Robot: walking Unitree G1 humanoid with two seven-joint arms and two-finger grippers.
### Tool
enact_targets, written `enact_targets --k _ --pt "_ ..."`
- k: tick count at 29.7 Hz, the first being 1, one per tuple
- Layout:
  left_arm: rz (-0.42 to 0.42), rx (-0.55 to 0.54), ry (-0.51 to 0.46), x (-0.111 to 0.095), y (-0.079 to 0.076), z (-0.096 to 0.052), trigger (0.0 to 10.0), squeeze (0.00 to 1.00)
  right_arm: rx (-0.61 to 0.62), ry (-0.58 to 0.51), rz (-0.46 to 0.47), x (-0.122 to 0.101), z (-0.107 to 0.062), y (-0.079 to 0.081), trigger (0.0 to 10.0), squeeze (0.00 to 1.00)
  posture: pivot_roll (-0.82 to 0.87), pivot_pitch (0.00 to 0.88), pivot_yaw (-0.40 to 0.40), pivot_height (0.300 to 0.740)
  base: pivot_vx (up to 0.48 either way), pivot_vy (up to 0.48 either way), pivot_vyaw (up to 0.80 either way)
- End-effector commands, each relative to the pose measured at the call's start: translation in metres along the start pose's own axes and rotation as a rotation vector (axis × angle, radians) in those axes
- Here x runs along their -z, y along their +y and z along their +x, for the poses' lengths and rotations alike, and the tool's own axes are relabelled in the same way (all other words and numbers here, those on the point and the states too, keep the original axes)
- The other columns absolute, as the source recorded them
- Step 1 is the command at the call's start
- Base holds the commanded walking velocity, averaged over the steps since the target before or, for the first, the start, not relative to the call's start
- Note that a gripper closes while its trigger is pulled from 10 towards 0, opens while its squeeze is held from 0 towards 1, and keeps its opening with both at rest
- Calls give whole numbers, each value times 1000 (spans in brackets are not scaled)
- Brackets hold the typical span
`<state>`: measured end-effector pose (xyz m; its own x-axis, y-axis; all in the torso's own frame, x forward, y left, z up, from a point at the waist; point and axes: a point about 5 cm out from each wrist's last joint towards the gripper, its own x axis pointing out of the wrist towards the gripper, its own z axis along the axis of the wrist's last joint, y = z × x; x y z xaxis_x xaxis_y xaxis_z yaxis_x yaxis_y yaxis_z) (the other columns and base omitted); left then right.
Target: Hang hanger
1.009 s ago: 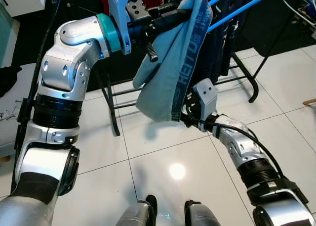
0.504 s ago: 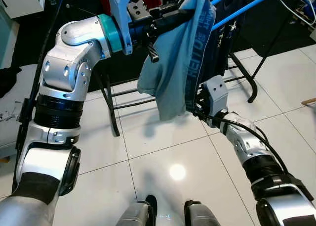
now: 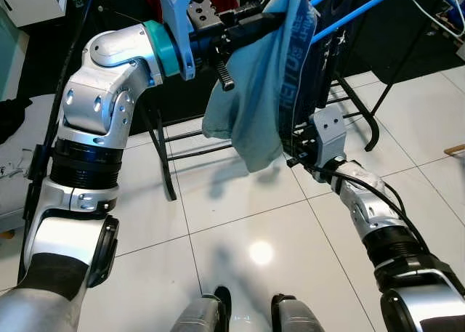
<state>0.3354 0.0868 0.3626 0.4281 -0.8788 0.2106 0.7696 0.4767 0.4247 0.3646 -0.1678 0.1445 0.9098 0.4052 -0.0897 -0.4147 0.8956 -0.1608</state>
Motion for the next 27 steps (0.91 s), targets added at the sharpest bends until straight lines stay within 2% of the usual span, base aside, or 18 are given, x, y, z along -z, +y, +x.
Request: enact_targets --k 1,2,3,4,7,8,10,13,18,23,27 --pt "17 0 0 0 -1 1 10000 0 30 14 -9 5 -4 -3 0 0 -62 114 137 740 0 0 0" --pt "38 -27 23 4 2 1 10000 0 80 11 -36 3 -7 -9 0 0 -60 116 135 740 0 0 0" --pt "95 -71 72 11 6 1 10000 0 127 -12 -57 -3 -13 -15 0 0 -60 119 134 740 0 0 0" --pt "148 -106 128 21 10 -2 10000 0 177 -53 -64 -13 -22 -23 1529 0 -66 122 135 740 0 0 0" --pt "184 -124 165 27 12 -4 10000 0 206 -80 -67 -19 -28 -27 1529 0 -66 122 135 740 0 0 0" --pt "222 -113 204 36 13 -9 10000 0 231 -104 -68 -26 -36 -32 10000 0 -77 127 137 740 0 0 0" --pt "239 -1 257 50 7 -23 10000 0 246 -139 -3 -35 -51 -43 10000 0 -92 136 135 740 0 0 0" --pt "243 45 272 54 4 -28 10000 0 244 -151 26 -36 -55 -45 10000 0 -92 136 135 740 0 0 0" --pt "300 154 363 67 4 -50 10000 0 277 -103 68 -26 -68 -65 10000 0 -93 142 126 740 0 0 0" --pt "356 227 423 71 6 -60 10000 0 324 -76 106 -19 -76 -71 10000 0 -89 146 126 740 0 0 0" --pt "431 285 502 78 9 -71 10000 0 337 -85 133 -24 -82 -71 10000 0 -87 146 128 740 0 0 0"
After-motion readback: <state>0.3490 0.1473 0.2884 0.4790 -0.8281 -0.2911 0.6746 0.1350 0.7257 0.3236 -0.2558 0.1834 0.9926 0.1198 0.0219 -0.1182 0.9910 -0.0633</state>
